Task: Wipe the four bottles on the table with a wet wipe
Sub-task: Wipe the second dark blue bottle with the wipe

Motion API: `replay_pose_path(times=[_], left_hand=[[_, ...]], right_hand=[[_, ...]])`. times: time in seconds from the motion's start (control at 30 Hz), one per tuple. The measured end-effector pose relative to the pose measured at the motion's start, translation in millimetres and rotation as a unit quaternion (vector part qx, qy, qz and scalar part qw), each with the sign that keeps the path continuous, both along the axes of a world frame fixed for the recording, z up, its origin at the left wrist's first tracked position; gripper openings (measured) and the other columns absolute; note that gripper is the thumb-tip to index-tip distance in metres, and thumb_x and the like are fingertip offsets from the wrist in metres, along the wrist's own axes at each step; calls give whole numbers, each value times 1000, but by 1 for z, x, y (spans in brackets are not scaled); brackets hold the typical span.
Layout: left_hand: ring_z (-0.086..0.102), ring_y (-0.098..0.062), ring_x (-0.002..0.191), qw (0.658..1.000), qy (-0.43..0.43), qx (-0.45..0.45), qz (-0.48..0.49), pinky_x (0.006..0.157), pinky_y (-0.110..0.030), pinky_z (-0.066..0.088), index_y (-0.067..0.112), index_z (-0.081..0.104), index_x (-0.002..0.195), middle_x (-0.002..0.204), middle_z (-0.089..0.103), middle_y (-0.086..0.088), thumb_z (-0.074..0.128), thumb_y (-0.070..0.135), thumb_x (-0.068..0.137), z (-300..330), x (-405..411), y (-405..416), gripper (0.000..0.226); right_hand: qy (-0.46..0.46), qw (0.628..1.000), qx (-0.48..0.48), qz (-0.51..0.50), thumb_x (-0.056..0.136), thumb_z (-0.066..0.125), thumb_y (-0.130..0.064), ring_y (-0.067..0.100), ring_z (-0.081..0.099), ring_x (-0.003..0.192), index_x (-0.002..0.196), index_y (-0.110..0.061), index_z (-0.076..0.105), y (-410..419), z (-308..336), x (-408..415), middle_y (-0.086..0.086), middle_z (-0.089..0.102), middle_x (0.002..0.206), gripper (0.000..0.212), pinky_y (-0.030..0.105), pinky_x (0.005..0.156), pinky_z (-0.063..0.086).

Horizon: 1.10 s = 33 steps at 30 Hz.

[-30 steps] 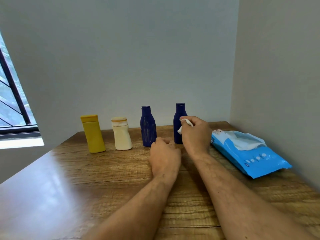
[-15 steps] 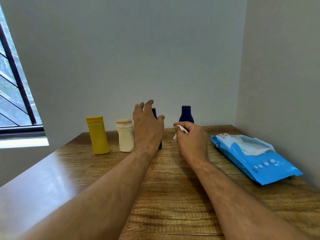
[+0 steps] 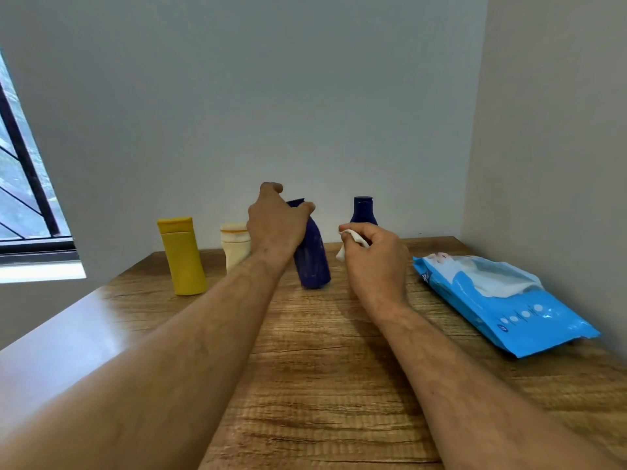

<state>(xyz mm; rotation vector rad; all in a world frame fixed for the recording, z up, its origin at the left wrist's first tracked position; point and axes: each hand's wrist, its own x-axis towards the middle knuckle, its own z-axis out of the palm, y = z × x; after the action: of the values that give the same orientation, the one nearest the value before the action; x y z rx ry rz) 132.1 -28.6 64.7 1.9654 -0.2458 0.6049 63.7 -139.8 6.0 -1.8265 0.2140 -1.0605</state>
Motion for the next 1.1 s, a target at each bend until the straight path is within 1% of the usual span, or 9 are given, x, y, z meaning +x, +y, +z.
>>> replay_pose_path(times=[0.1,0.23,0.4,0.57,0.67,0.73,0.87,0.97,1.1], left_hand=[[65,-16,100,992,56,-96,-54,91,-34,55,18,60,123,112,66,1,86,41,73,7,-9,24,61],[71,-19,84,938,188,-226,-183,71,-31,60,9,69,100,94,74,-8,86,21,73,2,-34,61,34],[68,-18,81,852,296,-330,-281,67,-33,62,6,68,105,93,69,-8,78,18,78,-43,-41,86,31],[70,-21,77,789,298,-427,-326,68,-36,62,4,65,109,90,70,-13,74,24,83,-58,-25,96,34],[68,-26,93,775,308,-429,-347,79,-43,60,6,60,122,106,65,-16,71,33,88,-65,-18,93,45],[66,-28,100,783,307,-410,-354,86,-46,59,5,59,125,112,64,-17,66,40,90,-69,-17,90,50],[64,-30,106,778,306,-411,-363,84,-46,60,5,52,135,123,62,-22,60,44,91,-71,-18,83,59],[67,-27,92,767,295,-451,-348,73,-42,62,5,54,123,102,66,-17,61,41,91,-69,-18,81,49],[69,-24,82,771,262,-487,-315,83,-47,59,4,59,110,82,68,-12,54,45,96,-66,-16,84,43]], right_hand=[[-9,1000,11,19,94,63,-19,-7,55,80,115,-22,71,0,6,-5,-17,62,102,22,-1,55,40],[-6,989,46,142,91,68,-22,-2,61,83,105,-23,76,1,18,-15,-18,67,94,16,8,62,44],[42,966,23,253,87,73,-18,-6,62,66,98,-21,79,17,16,-19,-12,72,83,13,8,51,43],[76,965,-63,243,88,72,-23,-4,63,76,98,-25,79,31,9,-16,-16,71,90,12,8,54,44],[83,964,-103,229,88,71,-25,-12,61,80,100,-28,77,37,6,-13,-20,70,91,13,8,59,46],[75,966,-120,218,89,71,-26,-12,60,84,101,-30,76,38,6,-14,-22,70,92,14,10,64,48],[77,962,-159,210,90,69,-23,-6,63,89,102,-32,76,37,6,-17,-21,70,96,16,12,73,52],[90,946,-176,256,89,70,-13,-7,64,92,98,-31,78,38,7,-21,-20,71,97,21,11,76,53],[140,912,-209,323,83,75,-7,-6,65,81,87,-27,80,37,14,-29,-16,72,82,21,9,67,49]])
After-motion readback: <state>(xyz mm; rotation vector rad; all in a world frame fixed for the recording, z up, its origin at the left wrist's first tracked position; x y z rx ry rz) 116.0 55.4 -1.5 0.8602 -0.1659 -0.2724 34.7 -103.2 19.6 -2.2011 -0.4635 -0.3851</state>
